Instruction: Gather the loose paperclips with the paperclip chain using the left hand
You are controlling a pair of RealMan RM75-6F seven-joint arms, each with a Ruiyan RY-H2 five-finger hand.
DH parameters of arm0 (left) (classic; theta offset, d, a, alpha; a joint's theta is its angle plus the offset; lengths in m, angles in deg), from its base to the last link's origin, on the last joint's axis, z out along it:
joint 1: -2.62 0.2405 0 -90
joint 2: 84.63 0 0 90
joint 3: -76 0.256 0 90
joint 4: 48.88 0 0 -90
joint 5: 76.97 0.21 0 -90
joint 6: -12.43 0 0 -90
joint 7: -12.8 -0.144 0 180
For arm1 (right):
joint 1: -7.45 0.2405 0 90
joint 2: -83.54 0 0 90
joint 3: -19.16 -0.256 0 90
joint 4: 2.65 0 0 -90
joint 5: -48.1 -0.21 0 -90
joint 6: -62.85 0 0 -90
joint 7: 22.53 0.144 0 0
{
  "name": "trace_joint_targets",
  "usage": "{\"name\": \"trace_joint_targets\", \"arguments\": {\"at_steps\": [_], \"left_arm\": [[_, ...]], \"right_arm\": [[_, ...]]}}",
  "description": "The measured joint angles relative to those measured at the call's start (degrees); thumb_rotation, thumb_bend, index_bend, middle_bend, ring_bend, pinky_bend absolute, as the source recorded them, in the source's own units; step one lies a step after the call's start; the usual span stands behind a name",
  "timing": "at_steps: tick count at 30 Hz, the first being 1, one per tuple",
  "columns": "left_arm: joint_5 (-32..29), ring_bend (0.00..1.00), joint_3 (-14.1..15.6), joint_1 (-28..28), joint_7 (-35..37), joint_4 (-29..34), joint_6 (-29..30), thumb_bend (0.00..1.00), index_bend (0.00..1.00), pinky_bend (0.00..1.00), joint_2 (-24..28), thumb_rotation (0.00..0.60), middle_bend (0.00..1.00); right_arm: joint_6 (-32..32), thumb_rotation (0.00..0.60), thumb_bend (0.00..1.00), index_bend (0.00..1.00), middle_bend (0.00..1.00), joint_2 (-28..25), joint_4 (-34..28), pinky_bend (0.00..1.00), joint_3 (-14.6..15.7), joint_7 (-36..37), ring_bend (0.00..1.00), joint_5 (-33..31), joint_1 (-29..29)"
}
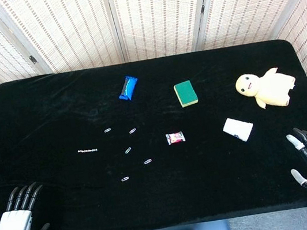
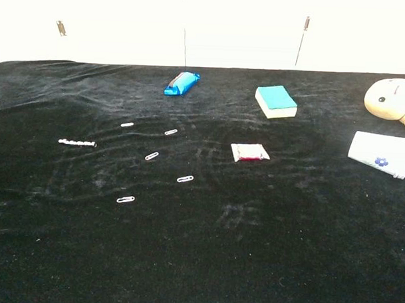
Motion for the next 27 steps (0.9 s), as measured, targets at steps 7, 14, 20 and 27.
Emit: {"name": "trace_joint_targets", "arguments": {"at_steps": [7,14,20,27], "left_arm": [[-0.2,0.10,0.1,-0.1,-0.4,0.1,-0.4,0.15,0.10,0.01,-0.1,0.600,0.10],[0.9,0.11,0.6,-0.9,0.9,-0.1,-1.7,0.15,0.10,0.05,0.3,0.600,0.12],[0.8,0.32,-1.1,-4.1,3.6,-0.8,-4.5,0.15,0.11,0.32,0.5,0.600,0.28],[-7.7,0.80,-5.6,-10.7,4.8,-0.2,-15.8,0.20,0.18,0.77,0.3,0.600,0.63]], "right_arm": [[0.1,0.600,0.36,0.00,0.00,-0.1,0.1,0.00,0.1,0.4,0.01,0.0,0.0],[1.0,0.600,0.36,0.00,0.00,-0.3,-0.5,0.00,-0.5,0.4,0.01,-1.2,0.6],[2.3,0.600,0.36,0.00,0.00,-0.1,-1.4,0.00,-1.7,-0.7,0.01,-3.6,1.3],[5.6,0.600,0.36,0.00,0.00,0.2,-2.1,0.00,-2.7,-3.1,0.01,-6.5,2.7]]}}
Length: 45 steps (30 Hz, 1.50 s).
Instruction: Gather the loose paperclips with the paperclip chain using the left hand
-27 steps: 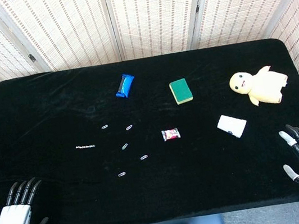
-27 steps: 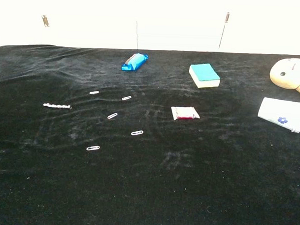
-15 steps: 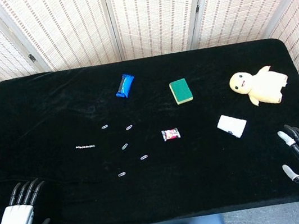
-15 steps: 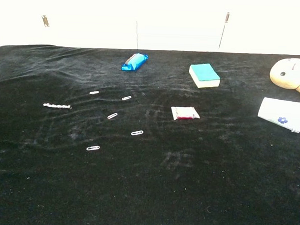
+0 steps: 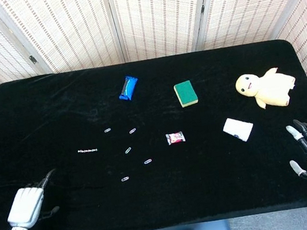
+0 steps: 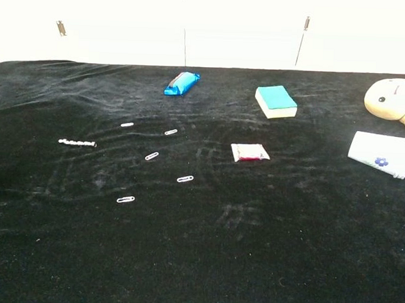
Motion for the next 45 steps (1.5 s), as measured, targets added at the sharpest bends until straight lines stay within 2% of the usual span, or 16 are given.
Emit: {"name": "trace_joint_targets", "arguments": {"at_steps": [3,4,6,8,12,16,21,35,45], "left_arm": [[-2.3,0.97,-2.5,-3.5,1.1,-0.9,-3.7,0.26,0.28,0.95,-1.2,0.600,0.87],[-2.7,0.99,-3.2,-4.2,1.1,-1.5,-3.9,0.27,0.31,0.99,-1.9,0.600,0.93],[-3.5,1.00,-4.0,-5.1,0.9,-2.9,-3.7,0.29,0.36,1.00,-3.2,0.600,0.99],[-4.5,1.00,-4.7,-6.2,0.8,-3.4,-3.9,0.29,0.39,1.00,-3.7,0.600,1.00],[-8.4,1.00,-6.8,-9.7,1.4,-5.1,-8.9,0.31,0.40,1.00,-5.0,0.600,1.00],[-12.1,1.00,-8.2,-13.3,2.4,-8.8,-14.0,0.35,0.41,1.00,-7.1,0.600,1.00],[-15.1,1.00,-9.3,-16.4,3.6,-13.2,-16.9,0.35,0.41,1.00,-9.7,0.600,1.00],[-17.1,1.00,-9.5,-21.9,7.2,-21.4,-22.6,0.35,0.42,1.00,-14.9,0.600,1.00],[-18.0,1.00,-9.0,-25.3,9.8,-29.5,-27.3,0.35,0.44,1.00,-19.1,0.600,1.00]], "right_arm": [[1.7,0.600,0.36,0.00,0.00,0.0,-0.5,0.00,-0.4,-0.8,0.01,-1.3,0.8],[2.1,0.600,0.36,0.00,0.00,0.0,-0.6,0.00,-0.6,-0.8,0.01,-1.8,0.9],[3.0,0.600,0.36,0.00,0.00,-0.1,-0.8,0.00,-0.9,-0.8,0.01,-2.9,1.3],[3.7,0.600,0.36,0.00,0.00,-0.2,-1.0,0.00,-1.3,-0.7,0.01,-4.1,1.7],[5.3,0.600,0.36,0.00,0.00,-0.3,-1.2,0.00,-2.1,-0.4,0.01,-5.9,2.5],[7.0,0.600,0.36,0.00,0.01,-0.5,-1.3,0.00,-2.7,-0.1,0.01,-7.5,3.4],[8.2,0.600,0.36,0.00,0.01,-0.3,-1.3,0.00,-3.0,-0.6,0.01,-8.6,4.1],[8.6,0.600,0.36,0.00,0.02,-0.2,-1.4,0.00,-3.4,-0.4,0.01,-10.5,4.3],[8.9,0.600,0.36,0.00,0.02,-0.7,-1.2,0.00,-3.6,1.2,0.01,-11.8,4.1]]}}
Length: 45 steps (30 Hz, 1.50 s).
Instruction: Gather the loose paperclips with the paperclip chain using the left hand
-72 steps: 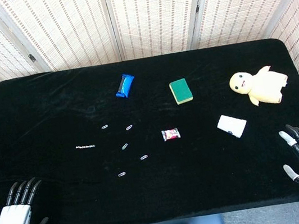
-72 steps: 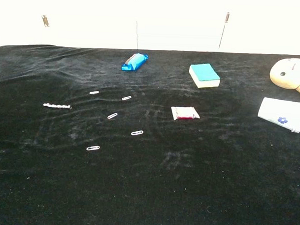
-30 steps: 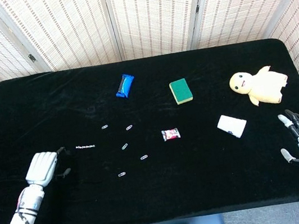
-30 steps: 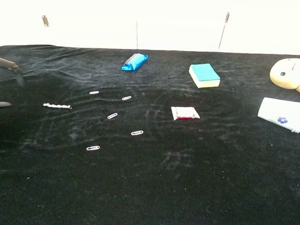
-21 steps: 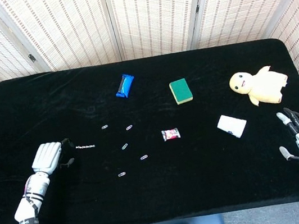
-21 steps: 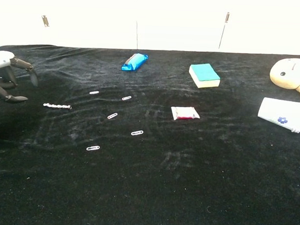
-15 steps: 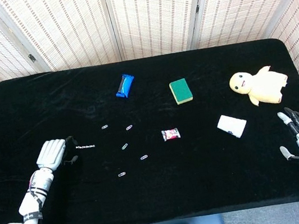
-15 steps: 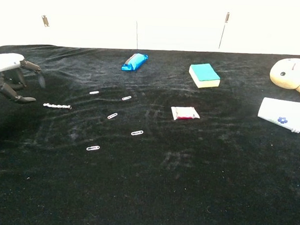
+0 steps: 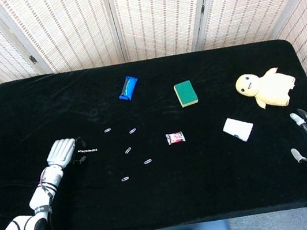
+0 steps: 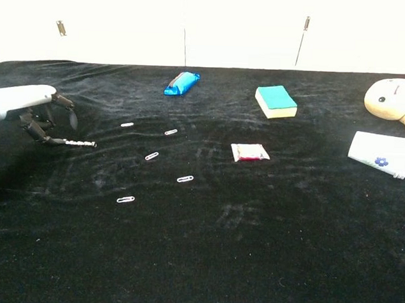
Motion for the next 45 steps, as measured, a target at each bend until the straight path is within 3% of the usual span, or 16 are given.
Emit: {"name": "trace_joint_targets", "arguments": {"at_steps": [21,37,45], "left_arm": [[2.4,1.00,2.1,-4.1,8.9,-13.7,-6.5,0.35,0.55,1.00,-6.4,0.600,1.00],[3.9,1.00,2.9,-4.8,12.8,-16.7,-7.2,0.40,0.65,1.00,-7.2,0.600,1.00],[4.4,1.00,2.7,-3.9,13.1,-15.5,-4.0,0.40,0.74,1.00,-5.9,0.600,1.00]], "right_arm": [[-0.2,0.600,0.36,0.00,0.02,0.3,0.1,0.00,-0.3,-0.3,0.01,-1.6,-0.5],[0.0,0.600,0.36,0.00,0.02,0.4,0.0,0.00,-0.4,-0.6,0.01,-1.9,-0.4],[1.1,0.600,0.36,0.00,0.02,0.4,0.2,0.00,-0.5,-0.5,0.01,-2.5,0.0]]}}
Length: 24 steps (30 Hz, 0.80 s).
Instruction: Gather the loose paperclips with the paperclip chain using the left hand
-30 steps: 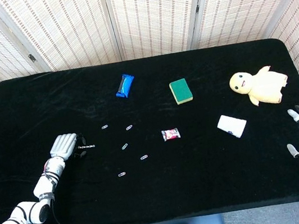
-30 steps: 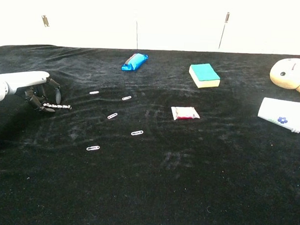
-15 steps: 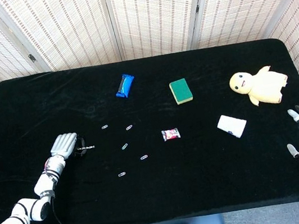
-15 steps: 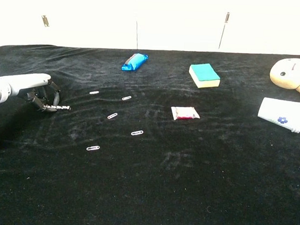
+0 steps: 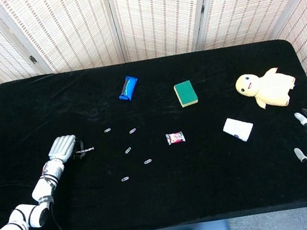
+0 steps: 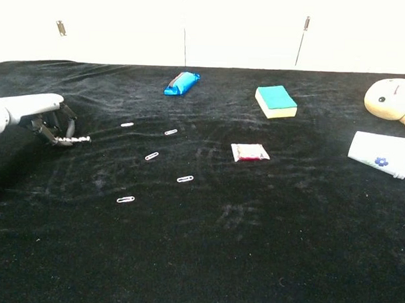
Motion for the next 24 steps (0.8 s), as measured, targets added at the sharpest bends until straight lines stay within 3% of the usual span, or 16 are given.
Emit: {"name": "trace_joint_targets", "arguments": {"at_steps": [11,20,24], "left_arm": [[0.0,1.00,-0.5,1.5,-2.2,9.4,4.2,0.40,0.74,1.00,4.3,0.600,1.00],[-1.4,1.00,-0.9,2.8,-13.0,22.3,10.5,0.40,0.74,1.00,6.1,0.600,1.00],[-2.5,1.00,-1.4,3.5,-18.2,24.9,15.1,0.40,0.74,1.00,4.5,0.600,1.00]], "right_arm": [[1.3,0.600,0.36,0.00,0.02,0.0,0.1,0.00,-0.3,-0.1,0.01,-1.0,0.7],[-1.5,0.600,0.36,0.00,0.03,-0.3,0.3,0.00,-0.4,2.5,0.01,0.8,-0.3],[-3.6,0.600,0.36,0.00,0.03,-0.6,0.9,0.00,-0.6,4.8,0.01,1.5,-1.0]]}}
